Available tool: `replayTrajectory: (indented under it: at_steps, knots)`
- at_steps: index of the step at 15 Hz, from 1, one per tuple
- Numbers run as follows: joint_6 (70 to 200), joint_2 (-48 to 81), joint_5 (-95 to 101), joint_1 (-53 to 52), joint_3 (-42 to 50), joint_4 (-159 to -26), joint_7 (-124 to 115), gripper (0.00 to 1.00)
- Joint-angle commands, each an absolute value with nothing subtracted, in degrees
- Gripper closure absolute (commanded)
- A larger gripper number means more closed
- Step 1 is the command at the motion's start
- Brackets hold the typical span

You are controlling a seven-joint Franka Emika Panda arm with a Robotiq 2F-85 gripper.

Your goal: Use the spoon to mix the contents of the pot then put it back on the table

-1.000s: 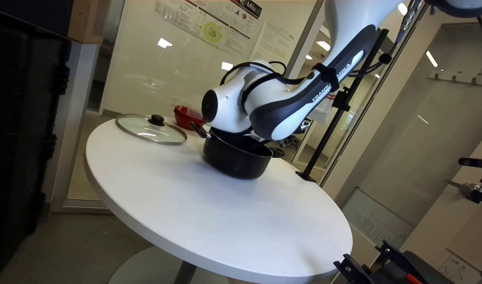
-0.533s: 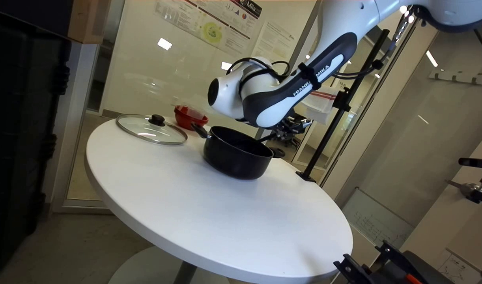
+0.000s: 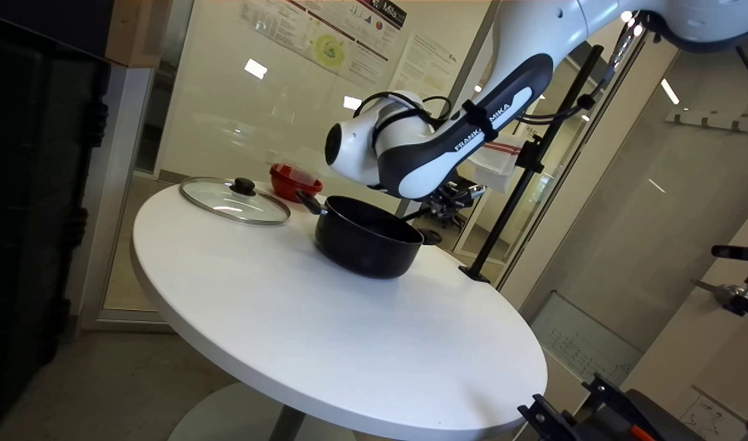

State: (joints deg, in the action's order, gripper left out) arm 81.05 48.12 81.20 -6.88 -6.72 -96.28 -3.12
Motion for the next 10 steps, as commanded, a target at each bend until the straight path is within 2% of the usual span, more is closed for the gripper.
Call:
replayTrajectory:
  at_steps: [1,10]
  knots:
    - [80.4,50.4,80.8,-9.4,-6.7,-94.0,-4.4,0.92]
    - [81.7,53.4,81.9,-14.3,-7.9,-93.8,-5.9,0.92]
